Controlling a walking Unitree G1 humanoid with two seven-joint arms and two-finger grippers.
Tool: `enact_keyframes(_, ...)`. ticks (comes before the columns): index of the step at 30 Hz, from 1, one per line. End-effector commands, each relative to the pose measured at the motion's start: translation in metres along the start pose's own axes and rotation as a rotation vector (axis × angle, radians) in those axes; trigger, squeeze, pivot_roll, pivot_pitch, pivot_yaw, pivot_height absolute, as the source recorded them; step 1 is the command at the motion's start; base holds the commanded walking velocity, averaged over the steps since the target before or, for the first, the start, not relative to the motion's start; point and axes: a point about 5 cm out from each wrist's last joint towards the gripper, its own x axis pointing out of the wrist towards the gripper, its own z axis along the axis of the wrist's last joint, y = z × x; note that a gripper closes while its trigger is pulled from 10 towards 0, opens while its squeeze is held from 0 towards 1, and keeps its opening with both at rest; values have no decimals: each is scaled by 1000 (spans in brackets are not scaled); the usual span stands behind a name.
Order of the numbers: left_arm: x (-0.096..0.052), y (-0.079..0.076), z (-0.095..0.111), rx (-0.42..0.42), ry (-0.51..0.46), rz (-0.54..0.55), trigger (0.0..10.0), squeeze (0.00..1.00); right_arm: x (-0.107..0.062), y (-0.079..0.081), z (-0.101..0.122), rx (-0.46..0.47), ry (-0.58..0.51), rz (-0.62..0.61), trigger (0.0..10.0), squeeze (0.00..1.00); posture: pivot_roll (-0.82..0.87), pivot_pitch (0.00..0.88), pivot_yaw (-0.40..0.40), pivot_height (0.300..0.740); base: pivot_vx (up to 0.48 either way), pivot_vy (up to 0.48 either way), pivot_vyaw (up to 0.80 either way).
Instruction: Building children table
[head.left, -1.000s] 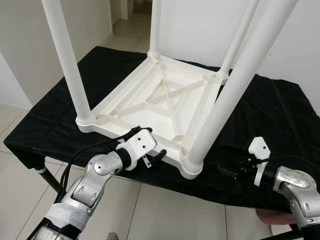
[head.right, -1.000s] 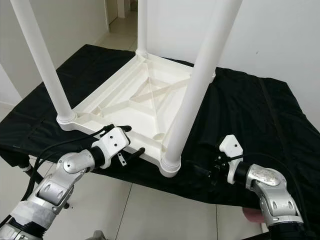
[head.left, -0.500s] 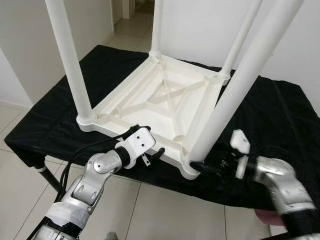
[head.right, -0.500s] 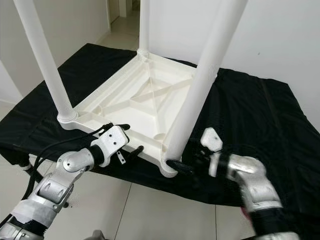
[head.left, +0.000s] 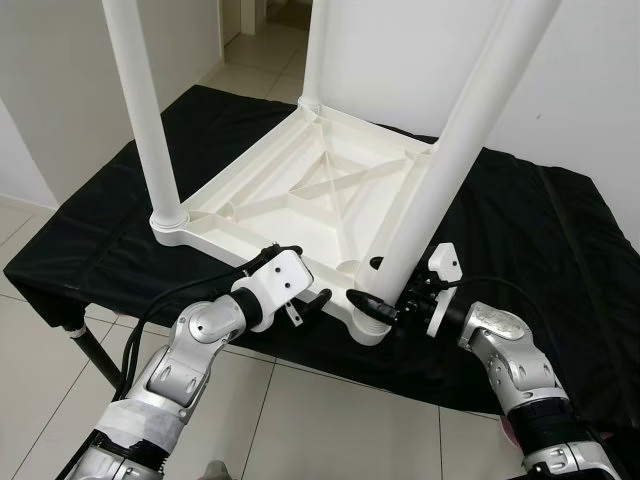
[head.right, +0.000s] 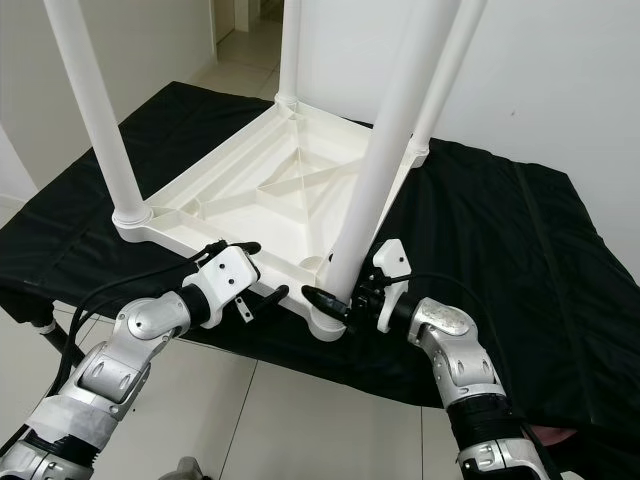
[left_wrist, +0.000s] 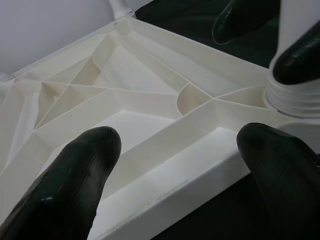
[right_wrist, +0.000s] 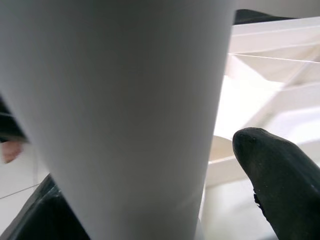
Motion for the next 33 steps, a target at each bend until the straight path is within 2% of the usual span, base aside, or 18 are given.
enact_keyframes(1,3,1,-1,18,4,75,10000,0,-14,-24,11,-38,-17,-144,10000,0,25,0,-98,740,0,0,0)
enact_keyframes(8,9,-4,0,17,-11,38,10000,0,-29,-43,10,-50,2,-264,10000,0,-1,0,-92,740,0,0,0)
enact_keyframes(14,12,-5,0,17,-18,31,10000,0,-28,-44,11,-53,-6,-292,10000,0,-12,0,-89,740,0,0,0)
enact_keyframes(16,17,-6,3,8,-33,12,10000,0,-18,-37,12,-47,-35,-304,10000,0,-21,0,-90,740,0,0,0)
enact_keyframes(20,19,-8,4,3,-40,-1,10000,0,-14,-33,12,-44,-52,-309,10000,0,-24,0,-88,740,0,0,0)
enact_keyframes(23,23,-15,7,-51,-42,-56,10000,0,-8,-24,7,-28,-67,-293,10000,0,-26,0,-84,740,0,0,0)
enact_keyframes(25,23,-15,7,-51,-42,-56,10000,0,-8,-24,7,-28,-67,-293,10000,0,-26,0,-84,740,0,0,0)
enact_keyframes(26,23,-22,9,-85,-44,-84,10000,0,-7,-21,4,-25,-63,-295,10000,0,-28,0,-79,740,0,0,0)
enact_keyframes(27,23,-22,9,-85,-44,-84,10000,0,-7,-21,4,-25,-63,-295,10000,0,-28,0,-79,740,0,0,0)
enact_keyframes(29,21,-34,9,-150,-40,-131,10000,0,-7,-18,-3,-36,-34,-309,10000,0,-25,0,-74,740,0,0,0)
enact_keyframes(31,19,-39,8,-179,-40,-140,10000,0,-7,-16,-8,-26,-17,-304,10000,0,-24,0,-74,740,0,0,0)
enact_keyframes(32,17,-43,9,-208,-46,-146,10000,0,-7,-15,-11,-17,-8,-308,8549,0,-22,0,-74,740,0,0,0)
enact_keyframes(33,17,-43,9,-208,-46,-146,10000,0,-7,-15,-11,-17,-8,-308,8549,0,-22,0,-74,740,0,0,0)
